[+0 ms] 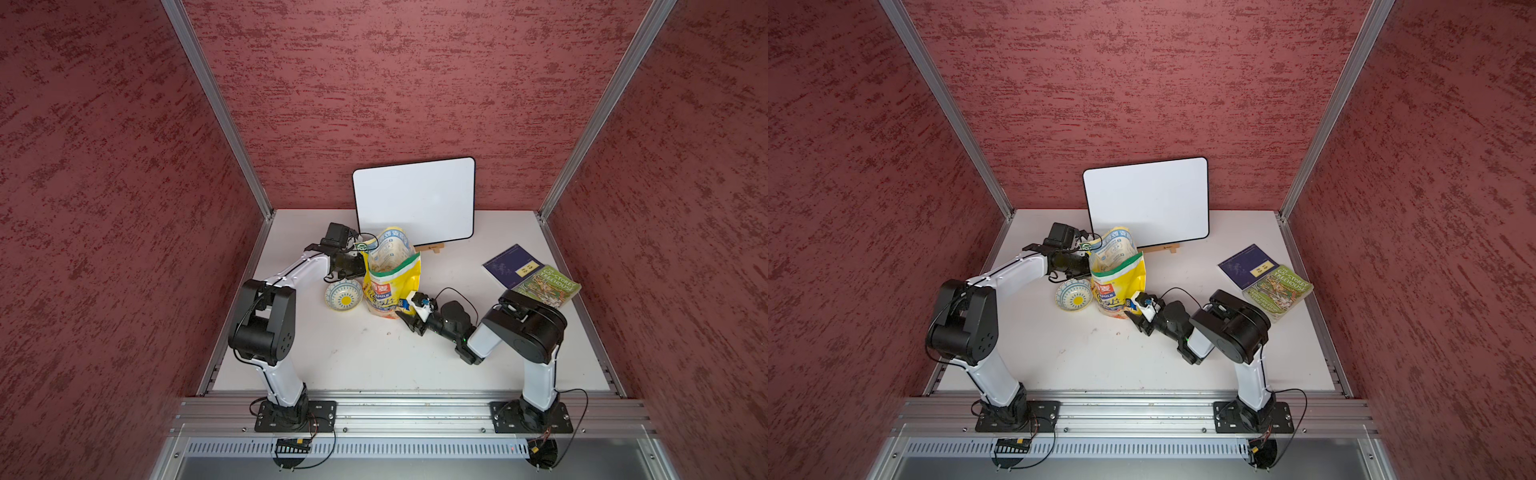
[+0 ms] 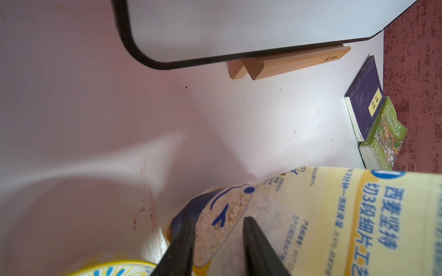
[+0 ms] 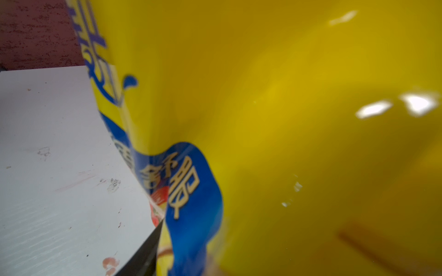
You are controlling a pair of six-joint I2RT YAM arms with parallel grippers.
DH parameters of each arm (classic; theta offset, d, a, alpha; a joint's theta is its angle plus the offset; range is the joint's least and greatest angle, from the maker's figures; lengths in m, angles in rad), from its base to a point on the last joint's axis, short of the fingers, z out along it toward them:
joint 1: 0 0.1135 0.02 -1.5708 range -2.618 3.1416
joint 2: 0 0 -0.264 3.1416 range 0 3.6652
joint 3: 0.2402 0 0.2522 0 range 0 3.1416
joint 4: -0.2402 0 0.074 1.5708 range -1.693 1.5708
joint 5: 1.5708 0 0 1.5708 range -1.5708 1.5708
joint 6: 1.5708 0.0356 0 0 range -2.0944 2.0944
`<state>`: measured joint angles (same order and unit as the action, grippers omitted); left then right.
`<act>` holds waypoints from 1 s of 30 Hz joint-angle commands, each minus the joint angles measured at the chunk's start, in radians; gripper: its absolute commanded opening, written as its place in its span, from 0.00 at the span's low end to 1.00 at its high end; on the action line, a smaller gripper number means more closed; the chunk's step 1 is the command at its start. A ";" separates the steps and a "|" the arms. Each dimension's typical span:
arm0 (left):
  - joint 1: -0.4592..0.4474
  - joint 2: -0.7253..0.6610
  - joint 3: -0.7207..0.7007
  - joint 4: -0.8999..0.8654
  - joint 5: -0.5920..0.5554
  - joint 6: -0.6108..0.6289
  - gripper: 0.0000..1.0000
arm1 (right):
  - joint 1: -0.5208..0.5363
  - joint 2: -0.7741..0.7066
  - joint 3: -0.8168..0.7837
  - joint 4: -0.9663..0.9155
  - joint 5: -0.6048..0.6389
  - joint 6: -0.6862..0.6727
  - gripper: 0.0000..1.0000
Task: Pour the oats into the breakfast bowl
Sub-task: Pick up the oats bag from the center of the board.
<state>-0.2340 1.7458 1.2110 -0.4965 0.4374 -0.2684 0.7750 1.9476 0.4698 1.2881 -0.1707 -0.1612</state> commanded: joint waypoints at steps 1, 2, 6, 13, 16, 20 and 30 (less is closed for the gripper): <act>0.011 -0.055 -0.015 0.005 0.002 -0.001 0.39 | 0.012 -0.051 -0.003 -0.115 0.012 0.010 0.34; 0.018 -0.069 -0.014 0.001 0.002 0.001 0.39 | 0.011 -0.075 -0.008 -0.135 0.015 0.004 0.23; 0.043 -0.140 -0.005 -0.024 -0.023 0.013 0.45 | -0.001 -0.163 -0.019 -0.217 0.017 -0.032 0.00; 0.132 -0.310 -0.075 -0.029 -0.104 -0.001 0.60 | -0.021 -0.336 -0.030 -0.353 0.051 -0.161 0.00; 0.185 -0.402 -0.150 -0.005 -0.128 -0.036 0.65 | -0.034 -0.428 -0.030 -0.446 0.053 -0.251 0.00; 0.242 -0.547 -0.270 0.015 -0.134 -0.090 0.70 | -0.049 -0.565 -0.022 -0.616 0.036 -0.400 0.00; 0.322 -0.748 -0.530 0.077 -0.133 -0.186 0.81 | -0.090 -0.858 0.078 -1.093 0.027 -0.559 0.00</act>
<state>0.0559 1.0145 0.7170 -0.4824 0.3042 -0.4145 0.6910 1.1706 0.4442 0.2321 -0.1497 -0.6479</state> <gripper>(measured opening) 0.813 0.184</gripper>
